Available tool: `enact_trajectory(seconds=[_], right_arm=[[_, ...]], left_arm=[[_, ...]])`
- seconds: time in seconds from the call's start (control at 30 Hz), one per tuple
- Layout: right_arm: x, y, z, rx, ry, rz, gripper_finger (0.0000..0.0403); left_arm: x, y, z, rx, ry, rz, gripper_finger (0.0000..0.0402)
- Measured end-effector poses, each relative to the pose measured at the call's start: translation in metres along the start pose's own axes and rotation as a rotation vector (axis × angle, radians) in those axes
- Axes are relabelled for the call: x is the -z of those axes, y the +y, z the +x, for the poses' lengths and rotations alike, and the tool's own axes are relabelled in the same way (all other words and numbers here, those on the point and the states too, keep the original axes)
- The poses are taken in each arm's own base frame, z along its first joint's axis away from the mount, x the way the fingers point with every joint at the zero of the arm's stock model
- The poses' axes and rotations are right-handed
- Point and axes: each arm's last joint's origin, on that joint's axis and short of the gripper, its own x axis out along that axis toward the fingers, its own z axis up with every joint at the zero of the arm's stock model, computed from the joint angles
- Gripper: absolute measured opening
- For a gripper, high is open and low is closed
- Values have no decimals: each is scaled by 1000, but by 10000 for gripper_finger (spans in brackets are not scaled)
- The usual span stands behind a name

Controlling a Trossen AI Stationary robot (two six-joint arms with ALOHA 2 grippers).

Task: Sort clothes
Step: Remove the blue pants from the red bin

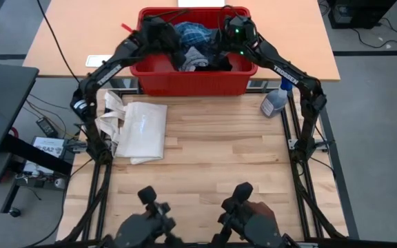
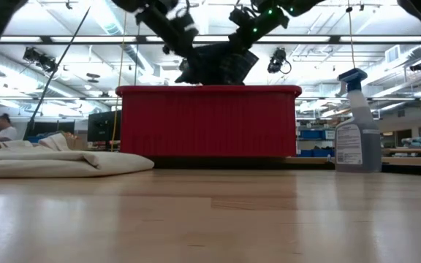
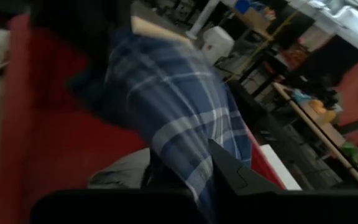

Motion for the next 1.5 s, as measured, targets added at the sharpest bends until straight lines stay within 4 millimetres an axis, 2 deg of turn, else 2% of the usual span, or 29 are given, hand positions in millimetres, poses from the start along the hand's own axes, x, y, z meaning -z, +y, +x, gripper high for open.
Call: enact_trajectory(seconds=[0.23, 0.53, 0.77, 1.1, 1.5], right_arm=[[-13, 19, -13, -80, 35, -50, 23], [-24, 61, -22, -215, 151, -136, 23], [-38, 94, -28, -281, 179, -183, 23], [-53, 130, -44, -346, 226, -181, 23], [-60, 170, -64, -467, 334, -132, 26]], left_arm=[[-8, -19, -31, 149, 20, -27, 19], [-5, -58, -43, 263, 178, 1, 23], [-4, -89, -53, 323, 271, 72, 24], [-4, -99, -85, 364, 339, 115, 24], [1, -126, -98, 496, 439, 157, 25]])
